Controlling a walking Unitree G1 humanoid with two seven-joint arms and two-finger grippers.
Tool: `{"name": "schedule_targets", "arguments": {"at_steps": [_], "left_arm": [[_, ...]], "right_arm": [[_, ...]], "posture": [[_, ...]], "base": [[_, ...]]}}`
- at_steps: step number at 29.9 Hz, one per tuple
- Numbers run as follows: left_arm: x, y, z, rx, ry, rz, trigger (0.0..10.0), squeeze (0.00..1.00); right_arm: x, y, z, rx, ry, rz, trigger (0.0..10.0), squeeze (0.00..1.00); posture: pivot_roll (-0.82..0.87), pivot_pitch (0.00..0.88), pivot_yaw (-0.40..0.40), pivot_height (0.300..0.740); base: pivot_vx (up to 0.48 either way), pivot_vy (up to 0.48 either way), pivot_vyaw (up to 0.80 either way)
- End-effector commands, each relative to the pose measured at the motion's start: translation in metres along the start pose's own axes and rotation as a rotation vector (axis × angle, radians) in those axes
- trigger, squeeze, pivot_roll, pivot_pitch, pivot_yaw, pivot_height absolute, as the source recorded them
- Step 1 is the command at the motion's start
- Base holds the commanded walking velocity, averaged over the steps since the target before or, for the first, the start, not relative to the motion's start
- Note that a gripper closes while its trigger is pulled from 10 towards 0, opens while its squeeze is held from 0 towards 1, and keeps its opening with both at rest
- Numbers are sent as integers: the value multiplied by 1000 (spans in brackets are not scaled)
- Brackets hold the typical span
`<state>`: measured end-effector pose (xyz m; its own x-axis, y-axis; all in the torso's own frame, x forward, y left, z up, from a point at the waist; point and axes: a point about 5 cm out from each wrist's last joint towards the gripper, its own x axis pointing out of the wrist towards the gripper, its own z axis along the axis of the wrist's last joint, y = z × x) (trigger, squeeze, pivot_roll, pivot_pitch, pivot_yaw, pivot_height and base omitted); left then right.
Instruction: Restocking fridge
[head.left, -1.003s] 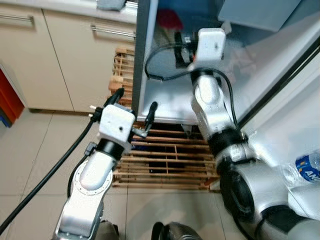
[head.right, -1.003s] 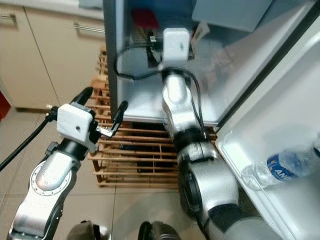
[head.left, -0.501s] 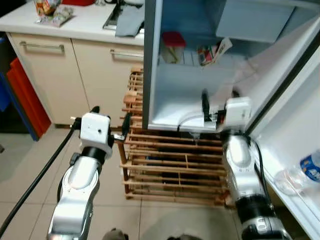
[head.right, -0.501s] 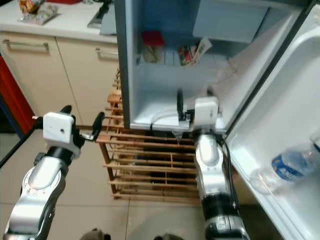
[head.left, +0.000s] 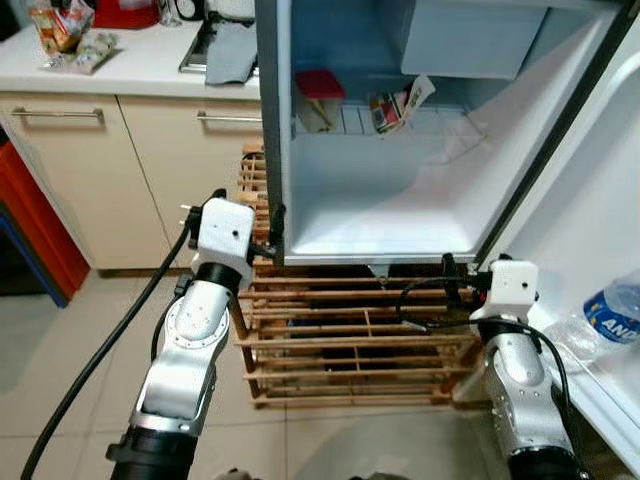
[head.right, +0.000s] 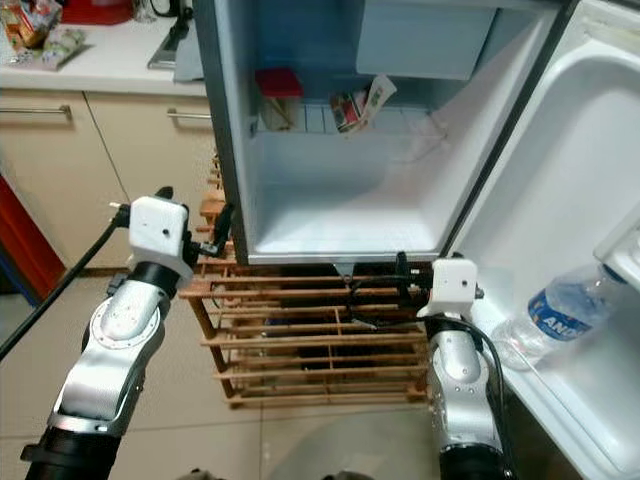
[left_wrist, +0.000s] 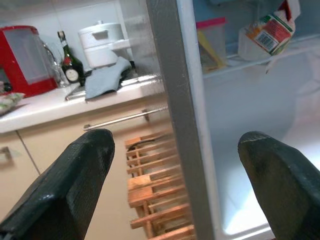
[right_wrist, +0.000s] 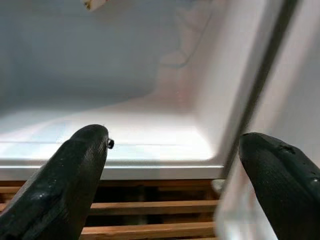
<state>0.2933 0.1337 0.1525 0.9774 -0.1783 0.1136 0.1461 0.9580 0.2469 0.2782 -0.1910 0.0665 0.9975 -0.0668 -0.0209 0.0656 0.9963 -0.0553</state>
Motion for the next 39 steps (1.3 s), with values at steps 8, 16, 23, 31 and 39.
{"name": "schedule_targets", "arguments": {"at_steps": [8,16,23,31,39], "left_arm": [[10,-8,0,-46,-17,-1,10000,0],[11,-15,-4,-106,-1,32,10000,0],[12,-13,-5,-106,-4,46,10000,0],[11,-14,-4,-116,-20,46,10000,0],[13,-20,1,-122,-45,12,10000,0]], "right_arm": [[12,9,17,1,-34,29,10000,0],[17,8,22,-17,-30,61,10000,0],[21,10,25,-17,-31,68,10000,0],[23,11,26,-14,-28,78,10000,0],[24,12,28,-12,-31,85,10000,0]], "posture": [[-18,0,18,740],[-18,0,-10,740],[-14,0,-12,740],[-7,0,-23,740],[-22,0,-21,740]], "base": [[0,0,0],[0,0,0],[0,0,0],[0,0,0],[-30,0,0]]}}
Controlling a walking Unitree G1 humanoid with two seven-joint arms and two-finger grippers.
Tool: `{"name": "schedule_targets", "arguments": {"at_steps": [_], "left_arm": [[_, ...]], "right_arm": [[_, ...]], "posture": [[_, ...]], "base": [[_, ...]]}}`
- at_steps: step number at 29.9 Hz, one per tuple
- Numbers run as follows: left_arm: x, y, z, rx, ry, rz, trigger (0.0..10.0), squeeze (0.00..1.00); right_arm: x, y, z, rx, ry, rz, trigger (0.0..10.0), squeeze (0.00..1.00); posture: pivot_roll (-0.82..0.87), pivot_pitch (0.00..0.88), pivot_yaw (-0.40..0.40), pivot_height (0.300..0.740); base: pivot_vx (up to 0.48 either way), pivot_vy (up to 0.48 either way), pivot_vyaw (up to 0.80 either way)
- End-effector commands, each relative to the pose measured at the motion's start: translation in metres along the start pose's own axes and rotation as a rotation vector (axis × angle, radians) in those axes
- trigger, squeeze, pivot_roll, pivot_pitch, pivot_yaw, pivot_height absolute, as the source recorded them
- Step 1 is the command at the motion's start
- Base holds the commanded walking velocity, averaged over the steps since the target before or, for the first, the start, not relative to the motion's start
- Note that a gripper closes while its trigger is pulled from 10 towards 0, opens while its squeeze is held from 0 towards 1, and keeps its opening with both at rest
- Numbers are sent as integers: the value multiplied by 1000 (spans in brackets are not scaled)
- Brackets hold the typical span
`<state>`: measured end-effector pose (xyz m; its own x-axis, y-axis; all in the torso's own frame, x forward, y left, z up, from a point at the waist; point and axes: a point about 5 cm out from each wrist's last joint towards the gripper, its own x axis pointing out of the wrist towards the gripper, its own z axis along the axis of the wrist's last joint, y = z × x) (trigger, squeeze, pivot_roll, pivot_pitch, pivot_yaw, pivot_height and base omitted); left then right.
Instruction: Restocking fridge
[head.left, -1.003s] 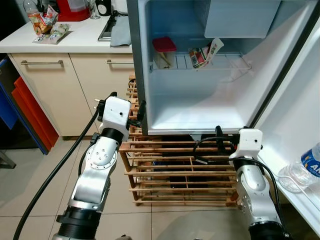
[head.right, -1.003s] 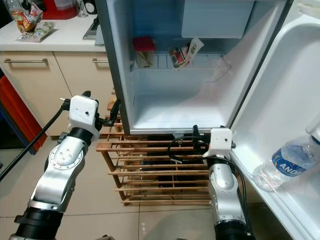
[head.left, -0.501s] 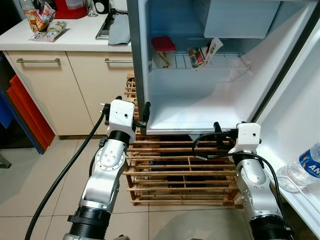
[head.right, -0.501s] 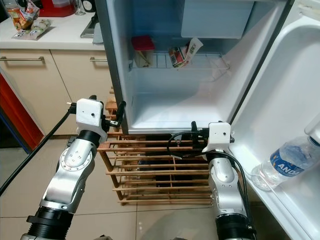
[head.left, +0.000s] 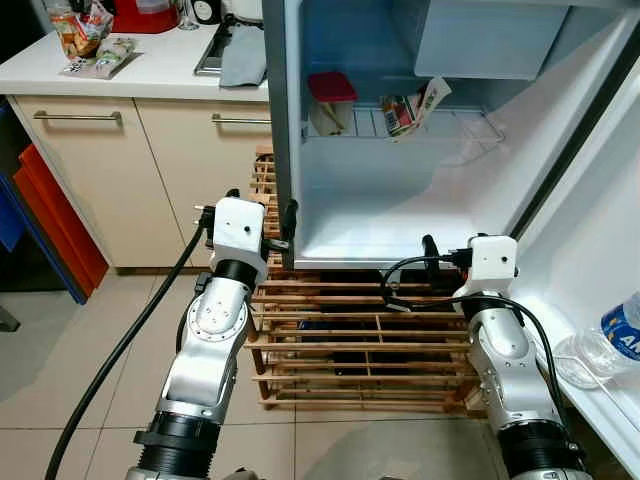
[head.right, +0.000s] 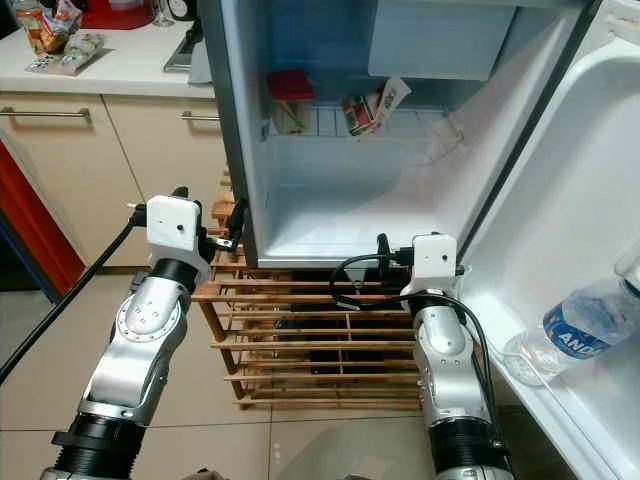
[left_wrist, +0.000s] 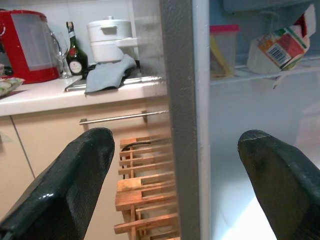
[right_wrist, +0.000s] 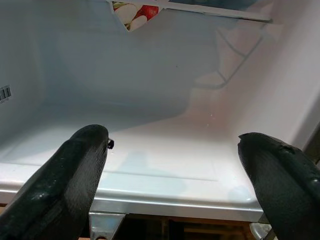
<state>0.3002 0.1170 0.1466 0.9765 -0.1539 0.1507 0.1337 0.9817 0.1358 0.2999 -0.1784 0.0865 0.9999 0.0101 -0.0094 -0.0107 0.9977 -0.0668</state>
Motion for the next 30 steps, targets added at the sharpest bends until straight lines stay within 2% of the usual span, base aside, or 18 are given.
{"name": "schedule_targets", "arguments": {"at_steps": [1,20,25,30], "left_arm": [[5,-4,3,-17,-11,-20,10000,0],[7,-8,1,-17,-12,-41,10000,0],[8,-9,1,-15,-20,-68,10000,0],[8,-11,1,-14,-25,-82,10000,0]], "right_arm": [[4,-2,8,1,-17,8,10000,0],[3,-6,5,2,-3,5,10000,0],[1,-6,3,-3,5,8,10000,0],[-2,-5,-3,-6,26,12,10000,0]], "posture": [[-23,0,-21,740],[-30,0,-24,740],[-35,0,-23,740],[-44,0,-15,740]], "base": [[-240,0,0],[-309,0,0],[0,0,0],[50,-421,0]]}}
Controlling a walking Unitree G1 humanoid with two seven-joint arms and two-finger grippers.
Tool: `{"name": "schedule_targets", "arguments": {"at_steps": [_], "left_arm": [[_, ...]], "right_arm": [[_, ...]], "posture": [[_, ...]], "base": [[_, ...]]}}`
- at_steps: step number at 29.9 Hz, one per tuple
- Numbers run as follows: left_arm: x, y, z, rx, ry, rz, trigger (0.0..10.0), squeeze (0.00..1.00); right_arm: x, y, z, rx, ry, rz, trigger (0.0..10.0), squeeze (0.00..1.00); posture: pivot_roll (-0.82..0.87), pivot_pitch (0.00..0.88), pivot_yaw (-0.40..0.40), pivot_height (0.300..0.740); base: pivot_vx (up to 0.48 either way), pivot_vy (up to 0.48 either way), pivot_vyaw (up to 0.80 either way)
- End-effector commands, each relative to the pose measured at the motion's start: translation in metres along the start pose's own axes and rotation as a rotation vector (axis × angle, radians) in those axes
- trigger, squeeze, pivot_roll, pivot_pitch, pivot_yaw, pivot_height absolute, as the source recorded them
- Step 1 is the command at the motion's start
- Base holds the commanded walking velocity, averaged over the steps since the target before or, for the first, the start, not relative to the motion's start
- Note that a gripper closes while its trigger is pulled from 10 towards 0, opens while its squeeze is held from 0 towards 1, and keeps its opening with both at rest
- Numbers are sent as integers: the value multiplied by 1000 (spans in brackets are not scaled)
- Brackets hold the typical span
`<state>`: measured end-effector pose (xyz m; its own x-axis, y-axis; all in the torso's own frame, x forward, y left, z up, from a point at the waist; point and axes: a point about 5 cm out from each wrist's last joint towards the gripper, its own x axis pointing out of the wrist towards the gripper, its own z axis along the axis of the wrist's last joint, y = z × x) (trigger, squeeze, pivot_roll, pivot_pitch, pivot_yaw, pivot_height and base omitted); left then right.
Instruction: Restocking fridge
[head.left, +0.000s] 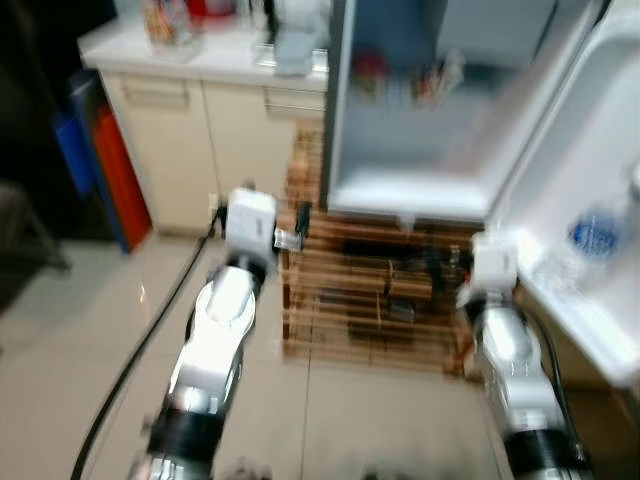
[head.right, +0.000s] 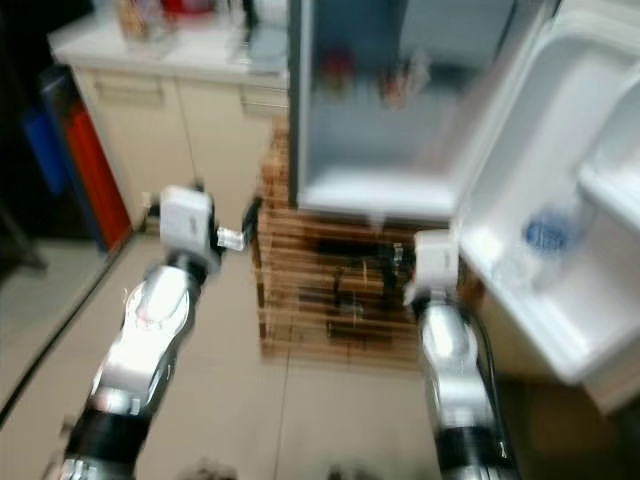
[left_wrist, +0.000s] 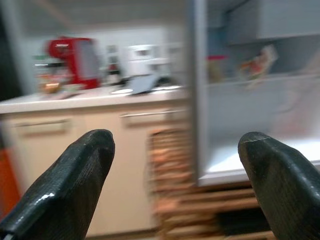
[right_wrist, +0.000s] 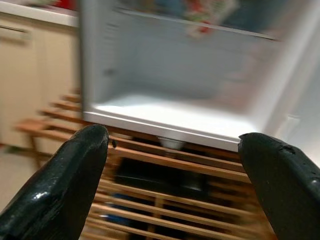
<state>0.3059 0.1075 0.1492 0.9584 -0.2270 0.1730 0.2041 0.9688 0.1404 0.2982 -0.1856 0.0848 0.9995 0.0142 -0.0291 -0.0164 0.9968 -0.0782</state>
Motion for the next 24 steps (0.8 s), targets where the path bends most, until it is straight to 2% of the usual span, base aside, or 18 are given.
{"name": "schedule_targets", "arguments": {"at_steps": [1,12,18,20,23,24], "left_arm": [[0,-3,-2,-9,8,-11,10000,0],[0,-3,-3,-27,5,-17,10000,0],[0,-6,-2,-24,0,-30,10000,0],[0,-6,-2,-26,0,-32,10000,0],[0,-5,-3,-44,3,-23,10000,0],[0,-5,-3,-45,3,-21,10000,0]], "right_arm": [[-1,2,-2,3,15,12,10000,0],[-12,-2,-20,-27,95,50,10000,0],[-33,-17,-55,-110,258,67,10000,0],[-40,-22,-70,-160,348,79,10000,0],[-78,-35,-121,-197,684,120,10000,0],[-93,-39,-134,-180,777,123,10000,0]], "posture": [[-45,0,-13,740],[-47,0,-12,740],[-55,0,-16,740],[-58,0,-15,740],[-61,0,-14,740],[-61,0,-14,740]], "base": [[259,-401,0],[266,-396,0],[269,-396,0],[270,-394,0],[245,-110,0],[0,0,0]]}}
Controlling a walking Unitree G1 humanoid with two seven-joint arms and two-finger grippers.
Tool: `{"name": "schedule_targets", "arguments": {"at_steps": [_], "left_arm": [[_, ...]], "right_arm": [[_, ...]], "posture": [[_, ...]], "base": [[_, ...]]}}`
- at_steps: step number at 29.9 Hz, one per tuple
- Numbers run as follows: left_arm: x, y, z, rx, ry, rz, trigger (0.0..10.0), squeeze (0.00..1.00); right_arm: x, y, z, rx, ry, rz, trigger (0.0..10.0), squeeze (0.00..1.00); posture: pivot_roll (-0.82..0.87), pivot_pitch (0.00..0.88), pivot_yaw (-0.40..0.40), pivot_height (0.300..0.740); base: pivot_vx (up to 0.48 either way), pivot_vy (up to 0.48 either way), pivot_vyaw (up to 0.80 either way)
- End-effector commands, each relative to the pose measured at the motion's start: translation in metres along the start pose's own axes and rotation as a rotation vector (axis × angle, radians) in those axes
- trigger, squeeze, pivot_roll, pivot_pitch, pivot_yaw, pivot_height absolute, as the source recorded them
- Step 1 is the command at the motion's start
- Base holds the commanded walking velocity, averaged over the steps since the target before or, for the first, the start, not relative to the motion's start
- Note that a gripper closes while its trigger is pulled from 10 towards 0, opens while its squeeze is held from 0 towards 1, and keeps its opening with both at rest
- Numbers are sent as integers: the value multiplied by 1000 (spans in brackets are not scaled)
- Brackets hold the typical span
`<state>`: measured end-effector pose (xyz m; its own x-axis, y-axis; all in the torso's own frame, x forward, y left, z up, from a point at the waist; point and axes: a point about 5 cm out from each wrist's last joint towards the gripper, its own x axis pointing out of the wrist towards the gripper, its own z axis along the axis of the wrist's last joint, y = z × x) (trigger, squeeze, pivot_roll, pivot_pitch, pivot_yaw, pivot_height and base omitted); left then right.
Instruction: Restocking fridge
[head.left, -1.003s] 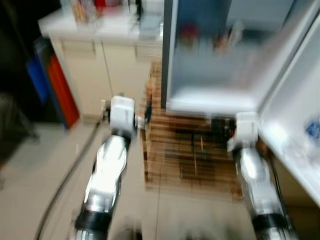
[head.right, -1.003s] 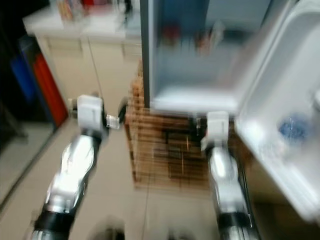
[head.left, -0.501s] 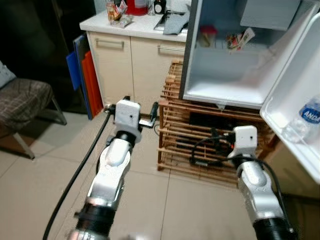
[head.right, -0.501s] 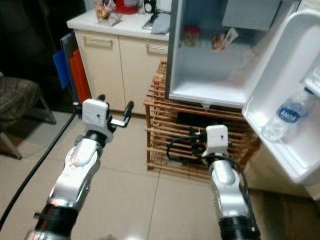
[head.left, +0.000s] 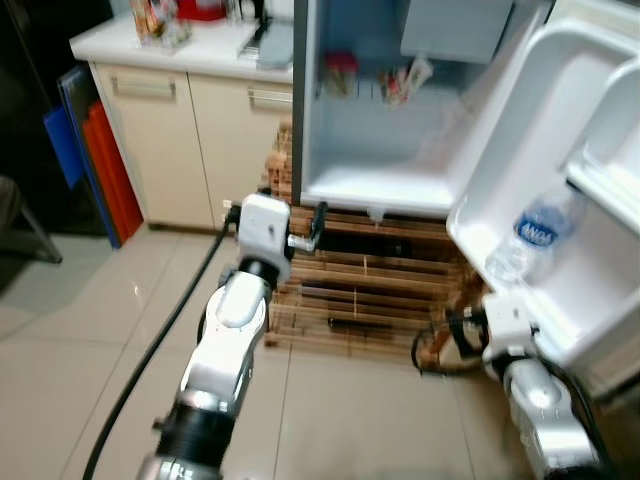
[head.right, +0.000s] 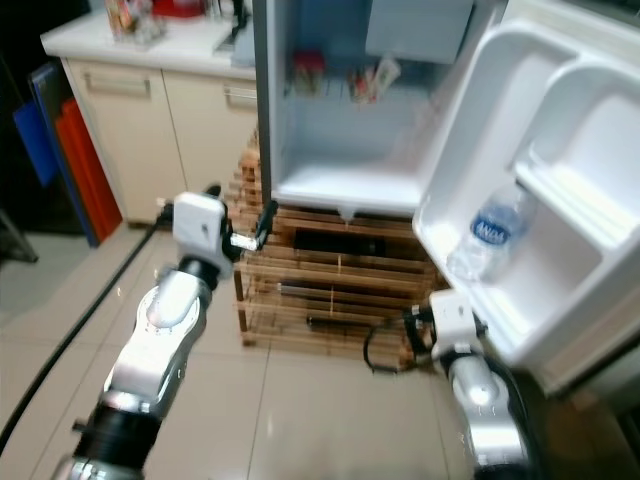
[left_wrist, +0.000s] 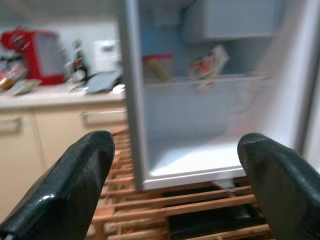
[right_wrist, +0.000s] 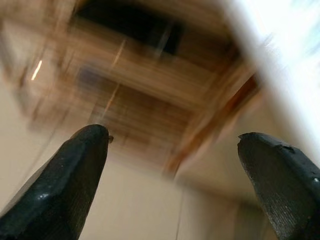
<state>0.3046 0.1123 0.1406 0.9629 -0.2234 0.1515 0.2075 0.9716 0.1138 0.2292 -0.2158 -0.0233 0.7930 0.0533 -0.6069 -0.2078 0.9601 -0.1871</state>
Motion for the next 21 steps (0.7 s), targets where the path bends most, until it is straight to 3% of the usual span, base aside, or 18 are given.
{"name": "schedule_targets", "arguments": {"at_steps": [1,3,4,6,8,9,11,14,15,16,17,18,19,20,21], "left_arm": [[4,-8,5,-19,-18,-21,10000,0],[5,-7,4,-18,-11,-20,10000,0],[5,-7,4,-18,-11,-20,10000,0],[5,-6,2,-14,1,-16,10000,0],[5,-6,-2,-8,24,-13,10000,0],[5,-6,-2,-8,24,-13,10000,0],[6,-6,-13,35,102,-20,10000,0],[-1,-5,-51,136,350,-44,10000,0],[-7,-4,-68,137,464,-51,10000,0],[-7,-4,-68,137,464,-51,10000,0],[-15,-3,-83,122,559,-57,10000,0],[-27,-1,-101,98,668,-58,10000,0],[-30,0,-105,96,685,-60,10000,0],[-30,0,-105,96,685,-60,10000,0],[-32,-1,-109,103,702,-76,10000,0]], "right_arm": [[-14,-13,-49,59,223,-11,10000,0],[-26,-18,-73,88,327,-34,10000,0],[-26,-18,-73,88,327,-34,10000,0],[-41,-19,-97,89,396,-37,10000,0],[-54,-27,-119,106,490,-126,10000,0],[-54,-27,-119,106,490,-126,10000,0],[-58,-36,-128,105,551,-264,10000,0],[-60,-72,-114,47,522,-501,10000,0],[-60,-85,-106,34,496,-589,10000,0],[-60,-85,-106,34,496,-589,10000,0],[-59,-95,-97,31,459,-648,10000,0],[-57,-128,-66,1,348,-751,10000,0],[-54,-138,-49,-12,284,-776,10000,0],[-54,-138,-49,-12,284,-776,10000,0],[-42,-146,-8,-29,121,-793,10000,0]], "posture": [[-61,0,-14,740],[-64,0,-11,740],[-64,0,-11,740],[-69,0,-11,740],[-73,0,-11,740],[-73,0,-11,740],[-76,0,-8,740],[-77,0,-8,740],[-76,0,-7,740],[-76,0,-7,740],[-78,0,-6,740],[-83,0,-1,740],[-83,0,-1,740],[-83,0,-1,740],[-84,0,1,740]], "base": [[0,0,0],[0,0,0],[0,0,0],[0,0,0],[0,0,0],[0,0,0],[0,0,0],[0,0,0],[0,0,0],[0,0,0],[0,0,0],[0,0,0],[0,0,0],[0,0,0],[0,0,0]]}}
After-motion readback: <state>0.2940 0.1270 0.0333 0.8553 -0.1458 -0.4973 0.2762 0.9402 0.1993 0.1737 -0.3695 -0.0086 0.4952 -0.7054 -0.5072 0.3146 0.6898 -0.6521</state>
